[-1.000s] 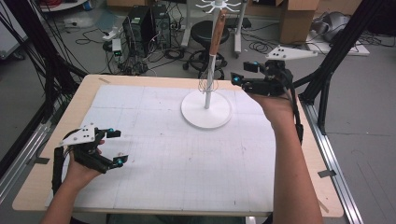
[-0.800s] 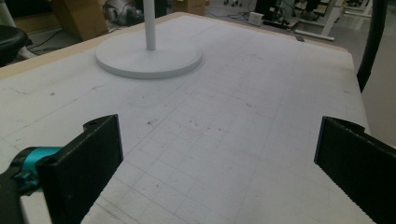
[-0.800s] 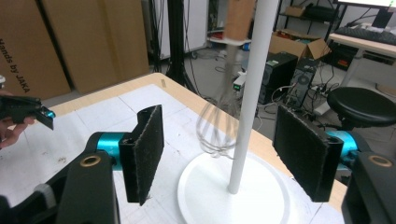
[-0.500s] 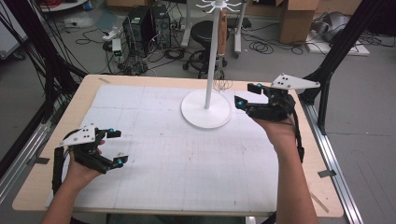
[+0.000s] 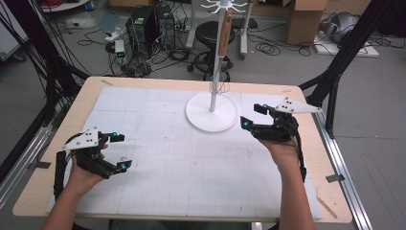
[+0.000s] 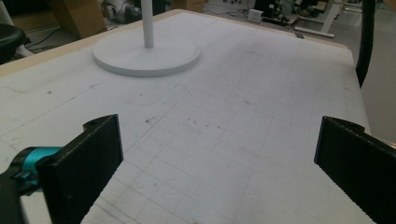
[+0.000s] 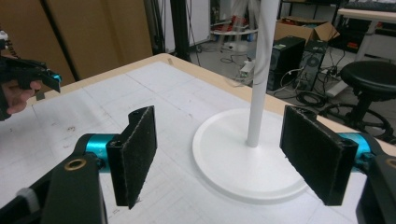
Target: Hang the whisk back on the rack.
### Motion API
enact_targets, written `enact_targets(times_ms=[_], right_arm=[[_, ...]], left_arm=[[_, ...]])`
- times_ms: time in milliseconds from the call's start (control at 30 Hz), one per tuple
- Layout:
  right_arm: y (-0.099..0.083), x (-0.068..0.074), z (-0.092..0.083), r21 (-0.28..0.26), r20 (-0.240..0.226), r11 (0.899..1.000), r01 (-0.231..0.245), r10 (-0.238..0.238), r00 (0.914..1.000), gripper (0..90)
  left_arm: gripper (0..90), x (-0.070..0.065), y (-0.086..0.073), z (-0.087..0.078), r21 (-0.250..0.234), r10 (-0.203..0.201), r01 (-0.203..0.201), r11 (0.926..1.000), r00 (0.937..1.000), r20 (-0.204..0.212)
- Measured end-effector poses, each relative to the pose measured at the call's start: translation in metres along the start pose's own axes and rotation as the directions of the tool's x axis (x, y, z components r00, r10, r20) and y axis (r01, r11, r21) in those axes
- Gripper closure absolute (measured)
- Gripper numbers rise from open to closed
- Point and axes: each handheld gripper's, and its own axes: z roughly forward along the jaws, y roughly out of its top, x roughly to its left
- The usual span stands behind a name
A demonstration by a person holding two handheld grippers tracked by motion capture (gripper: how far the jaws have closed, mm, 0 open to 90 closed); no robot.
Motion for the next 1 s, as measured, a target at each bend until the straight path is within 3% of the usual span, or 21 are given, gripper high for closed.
enact_targets(times_ms=[500, 1000], right_arm=[[-0.051, 0.006, 0.003, 0.013, 0.034, 1.000, -0.019, 0.019, 0.9992, 22.2], [-0.070, 0.009, 0.012, 0.057, 0.029, 0.998, -0.024, 0.022, 0.9993, 19.7]], left_arm=[[1.7, -0.001, 0.000, 0.001, 0.002, 0.001, -0.001, 1.0000, 1.0000, 0.003], [1.7, -0.001, -0.001, 0.003, 0.002, 0.000, 0.000, 1.0000, 1.0000, 0.006]])
